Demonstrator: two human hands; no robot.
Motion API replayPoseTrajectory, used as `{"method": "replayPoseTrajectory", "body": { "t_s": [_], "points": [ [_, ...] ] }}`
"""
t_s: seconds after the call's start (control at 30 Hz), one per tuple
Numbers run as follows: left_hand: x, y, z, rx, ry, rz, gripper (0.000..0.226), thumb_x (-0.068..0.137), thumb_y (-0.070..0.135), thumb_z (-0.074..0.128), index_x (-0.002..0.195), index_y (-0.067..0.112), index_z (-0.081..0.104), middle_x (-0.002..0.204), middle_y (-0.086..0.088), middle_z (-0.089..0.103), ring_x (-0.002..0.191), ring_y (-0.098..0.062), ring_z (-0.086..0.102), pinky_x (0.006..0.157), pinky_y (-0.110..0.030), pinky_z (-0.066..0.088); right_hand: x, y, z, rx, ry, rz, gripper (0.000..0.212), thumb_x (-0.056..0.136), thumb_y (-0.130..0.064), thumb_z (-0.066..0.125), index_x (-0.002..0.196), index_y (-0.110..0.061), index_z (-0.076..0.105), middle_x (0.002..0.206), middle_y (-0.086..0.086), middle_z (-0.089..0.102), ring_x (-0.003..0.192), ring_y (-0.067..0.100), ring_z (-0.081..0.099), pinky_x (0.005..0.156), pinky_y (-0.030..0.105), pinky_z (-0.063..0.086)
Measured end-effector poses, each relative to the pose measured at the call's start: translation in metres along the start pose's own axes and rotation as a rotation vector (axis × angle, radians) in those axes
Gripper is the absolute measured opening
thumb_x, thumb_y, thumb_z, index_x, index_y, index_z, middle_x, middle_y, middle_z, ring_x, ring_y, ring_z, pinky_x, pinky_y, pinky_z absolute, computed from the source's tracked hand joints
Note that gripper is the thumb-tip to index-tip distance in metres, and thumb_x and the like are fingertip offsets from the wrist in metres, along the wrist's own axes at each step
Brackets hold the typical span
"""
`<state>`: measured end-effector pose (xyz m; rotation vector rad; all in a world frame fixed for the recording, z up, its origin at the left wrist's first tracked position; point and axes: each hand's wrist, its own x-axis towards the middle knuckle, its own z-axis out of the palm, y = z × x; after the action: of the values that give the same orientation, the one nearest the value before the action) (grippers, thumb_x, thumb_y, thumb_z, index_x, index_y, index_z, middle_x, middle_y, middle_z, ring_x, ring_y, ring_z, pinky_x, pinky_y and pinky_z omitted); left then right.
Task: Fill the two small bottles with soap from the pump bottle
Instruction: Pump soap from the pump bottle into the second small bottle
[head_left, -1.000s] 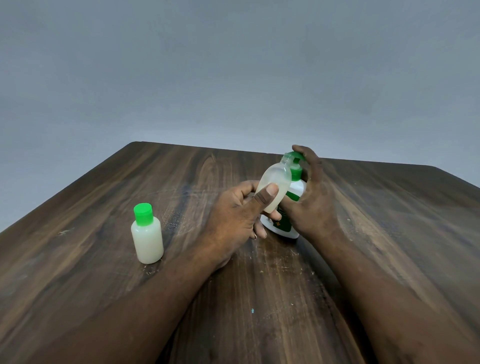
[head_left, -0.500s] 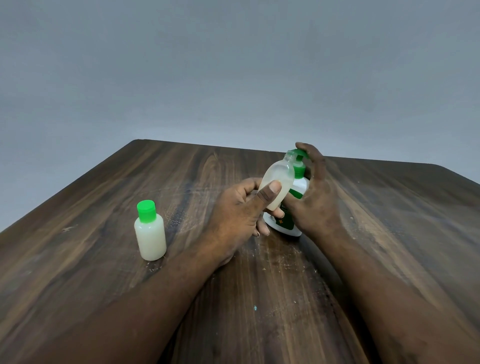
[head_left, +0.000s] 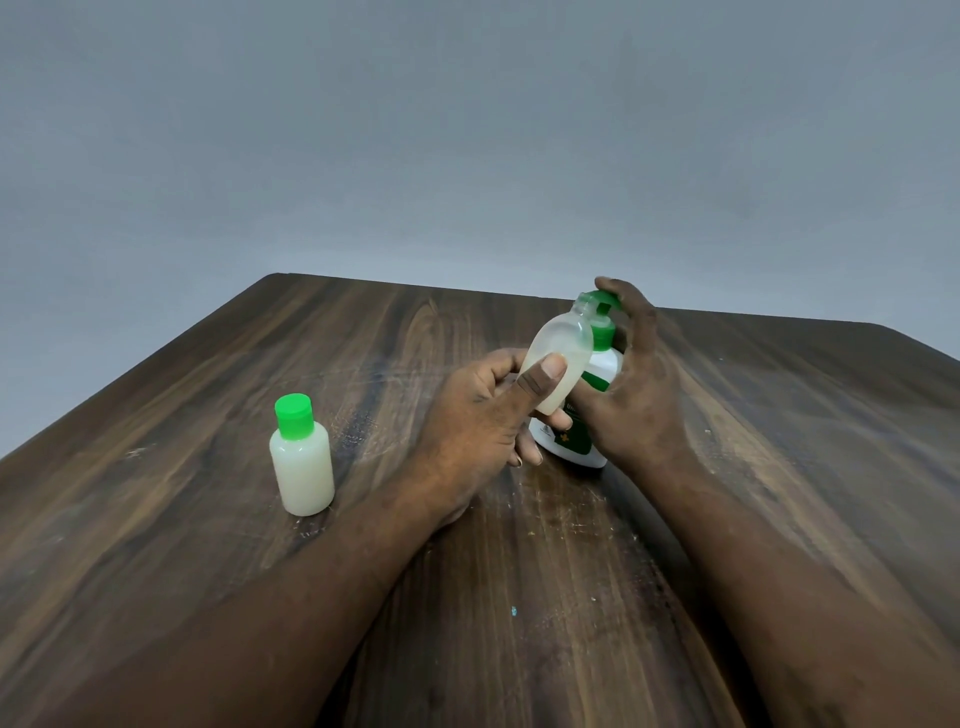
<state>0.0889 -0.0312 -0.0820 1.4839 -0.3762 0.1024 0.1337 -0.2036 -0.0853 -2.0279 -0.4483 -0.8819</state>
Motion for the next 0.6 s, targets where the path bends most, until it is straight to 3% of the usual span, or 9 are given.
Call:
{"method": "replayPoseTrajectory", "body": {
  "t_s": [0.17,0.47,0.6],
  "points": [
    [-0.0022,-0.0013,-0.0014,0.022,-0.007,-0.005,0.040,0.094,0.050,0.062,0.117,0.018,0.070,0.087,-0.008,0.081,0.049,-0.015,0.060,0.049,-0.024,0.048,0.0010,0.0003,0.0001,-0.029,0.013,-0.003,0.075,0.082,-0.025,0.087,0.140,-0.042,0.041,0.109,-0.033,0.061,0.100,-0.005,0.066,0.078,0.037,0.062],
    [-0.0003,-0.0001,0.0006,0.001,0.002,0.008,0.038,0.098,0.048,0.061,0.115,0.016,0.071,0.089,-0.010,0.080,0.049,-0.015,0.060,0.049,-0.022,0.048,0.0003,-0.0004,0.0003,-0.003,0.002,-0.002,0.088,0.083,-0.029,0.088,0.150,-0.046,0.035,0.122,-0.035,0.058,0.110,-0.008,0.063,0.084,0.021,0.055],
    [-0.0015,-0.0015,-0.0005,0.017,-0.004,0.006,0.039,0.096,0.050,0.062,0.116,0.018,0.070,0.088,-0.009,0.080,0.049,-0.014,0.060,0.049,-0.022,0.048,0.0009,0.0000,0.0012,-0.005,0.017,0.014,0.081,0.082,-0.026,0.088,0.143,-0.048,0.038,0.114,-0.029,0.062,0.103,-0.006,0.066,0.080,0.034,0.062]
  ]
}}
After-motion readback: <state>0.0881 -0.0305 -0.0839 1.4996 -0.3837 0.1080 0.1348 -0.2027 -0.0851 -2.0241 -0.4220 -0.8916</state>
